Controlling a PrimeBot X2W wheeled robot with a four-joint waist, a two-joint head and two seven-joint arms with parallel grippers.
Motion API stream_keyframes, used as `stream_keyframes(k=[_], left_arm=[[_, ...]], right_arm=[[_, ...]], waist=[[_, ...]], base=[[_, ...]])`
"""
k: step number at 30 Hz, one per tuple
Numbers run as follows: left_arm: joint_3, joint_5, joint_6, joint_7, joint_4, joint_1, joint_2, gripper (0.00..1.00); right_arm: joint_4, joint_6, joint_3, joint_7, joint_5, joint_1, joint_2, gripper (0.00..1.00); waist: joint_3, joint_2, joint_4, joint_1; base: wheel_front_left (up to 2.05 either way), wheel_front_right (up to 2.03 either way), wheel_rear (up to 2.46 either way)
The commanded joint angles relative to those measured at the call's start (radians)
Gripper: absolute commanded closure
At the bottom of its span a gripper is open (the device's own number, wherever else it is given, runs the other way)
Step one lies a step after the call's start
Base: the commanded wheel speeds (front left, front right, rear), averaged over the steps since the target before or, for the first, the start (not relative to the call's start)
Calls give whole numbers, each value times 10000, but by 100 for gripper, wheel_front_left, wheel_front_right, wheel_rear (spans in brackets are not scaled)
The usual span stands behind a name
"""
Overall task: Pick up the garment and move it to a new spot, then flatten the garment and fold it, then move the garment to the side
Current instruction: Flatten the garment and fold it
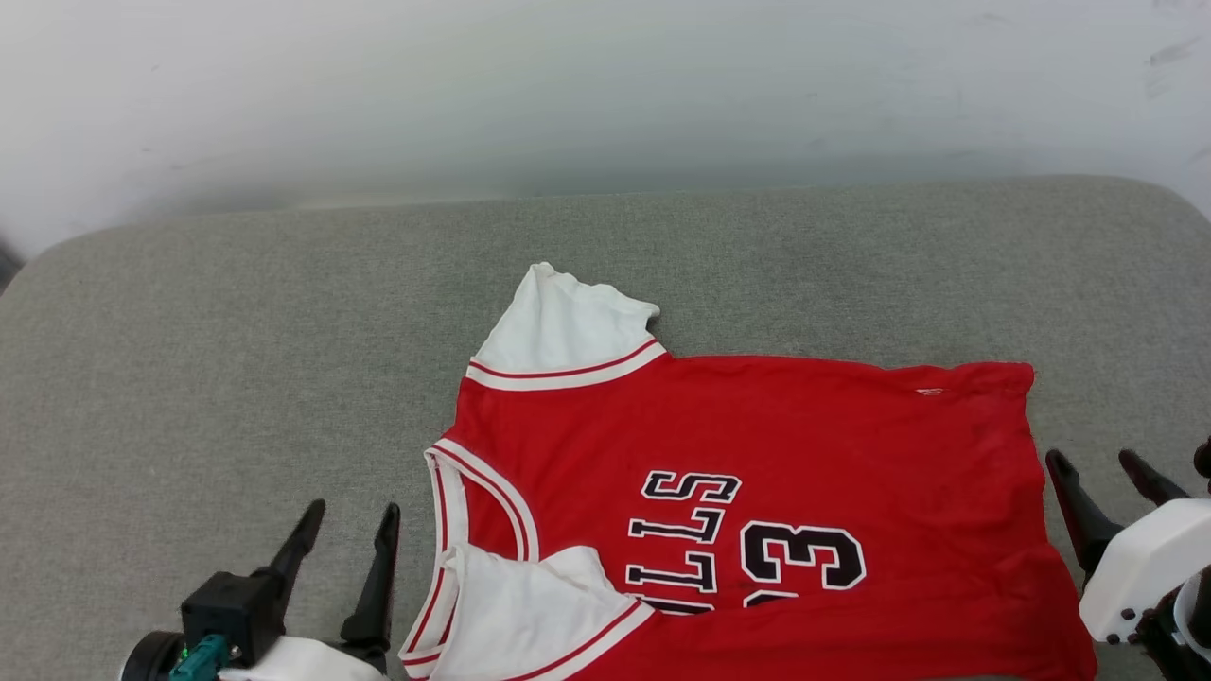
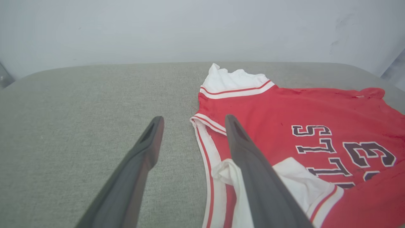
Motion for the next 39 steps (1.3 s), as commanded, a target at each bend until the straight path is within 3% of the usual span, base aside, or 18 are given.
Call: stream_keyframes(k=[1,10,15,25,28,33,39], left_arm=[[348,246,40,-284,-190,-200,-178,0],[2141,1567,-584,-408,-1438,-24,-1607,0],[2868,2230,-1534,-407,-1553,199,-2337,0],[3426,3017,-2796,-398,-1023,-228,-3026,0],[3246,3096,-3118,-367,-780,-745,-2806,0],[2820,2941,-3470,679,-549,-2216,-2169,0],[2568,2001,-3671,2544,-186,-4624,-744,0]], right_arm=[[-232,-6,134,-738,115,-215,11,0],[-757,-8,642,-3683,171,-258,215,0],[-862,-6,985,-5024,191,-139,422,0],[-593,-6,1400,-6046,318,-281,574,0],[-663,-6,1360,-6128,373,-456,502,0],[-839,-6,1309,-6122,403,-732,469,0],[-1066,-6,1451,-6113,750,-1192,695,0]], waist=[[-60,0,-10,0],[-27,0,-25,0],[98,0,-117,0],[598,0,-428,0],[900,0,-566,0],[1630,0,-891,0],[2639,0,-1567,0]], base=[[0,0,0],[0,0,0],[0,0,0],[0,0,0],[0,0,0],[0,0,0],[0,0,0]])
